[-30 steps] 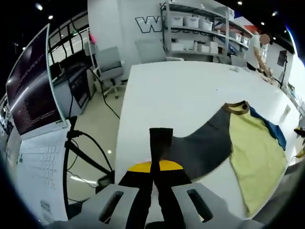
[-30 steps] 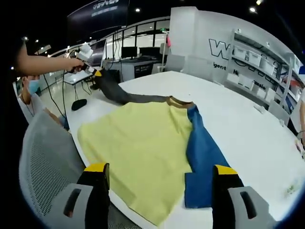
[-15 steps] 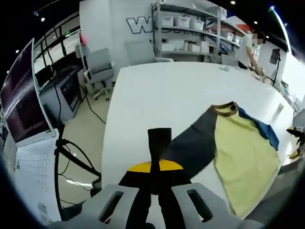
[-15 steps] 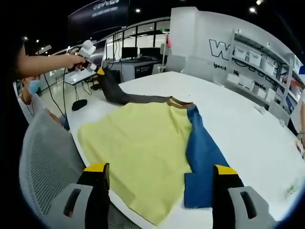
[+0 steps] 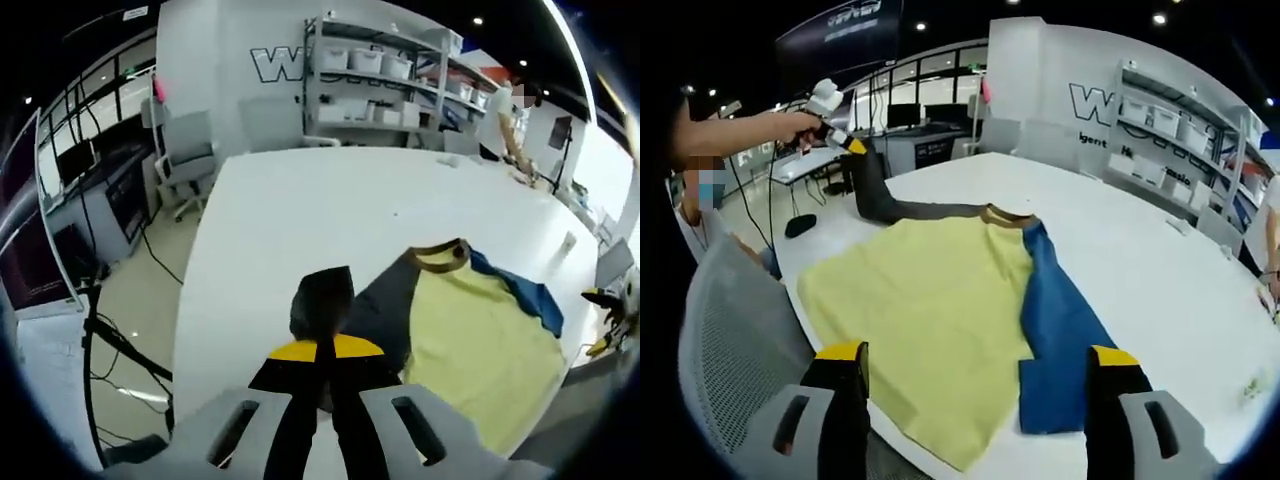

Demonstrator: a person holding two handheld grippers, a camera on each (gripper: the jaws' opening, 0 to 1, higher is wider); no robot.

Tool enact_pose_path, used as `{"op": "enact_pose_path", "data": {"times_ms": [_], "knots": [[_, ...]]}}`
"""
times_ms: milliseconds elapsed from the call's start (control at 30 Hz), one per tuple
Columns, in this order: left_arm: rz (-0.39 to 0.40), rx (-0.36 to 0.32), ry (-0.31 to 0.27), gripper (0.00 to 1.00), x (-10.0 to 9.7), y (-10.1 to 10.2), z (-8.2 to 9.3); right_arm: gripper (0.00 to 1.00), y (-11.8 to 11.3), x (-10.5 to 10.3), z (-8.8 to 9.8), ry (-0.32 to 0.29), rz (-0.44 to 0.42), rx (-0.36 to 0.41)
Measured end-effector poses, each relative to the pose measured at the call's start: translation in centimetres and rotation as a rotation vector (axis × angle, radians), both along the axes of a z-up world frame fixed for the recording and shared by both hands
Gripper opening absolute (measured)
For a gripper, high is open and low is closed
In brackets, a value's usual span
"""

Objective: Fold the garment on the visible template until the final outline fits inside the template.

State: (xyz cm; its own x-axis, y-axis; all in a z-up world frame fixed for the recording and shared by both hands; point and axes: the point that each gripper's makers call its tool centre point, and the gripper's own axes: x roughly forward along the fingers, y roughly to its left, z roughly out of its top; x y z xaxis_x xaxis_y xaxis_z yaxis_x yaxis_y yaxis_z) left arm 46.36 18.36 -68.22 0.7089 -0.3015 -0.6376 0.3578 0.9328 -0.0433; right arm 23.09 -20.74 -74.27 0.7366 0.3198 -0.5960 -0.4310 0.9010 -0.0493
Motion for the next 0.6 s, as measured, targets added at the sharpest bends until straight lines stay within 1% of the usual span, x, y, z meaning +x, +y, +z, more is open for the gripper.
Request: {"op": "enact_pose_path", "data": {"times_ms": [200, 600], "knots": [[-0.021, -0.011, -0.005, 0.05, 0.1, -1.4, 0.3, 0.88, -0.7, -0.3, -0.2, 0.001, -0.016, 0.000], [-0.056, -0.052, -0.007, 0.05, 0.4, -4.5, 0.6, 0.89, -1.3, -0.5, -0.2, 0.001, -0.034, 0.005]]}}
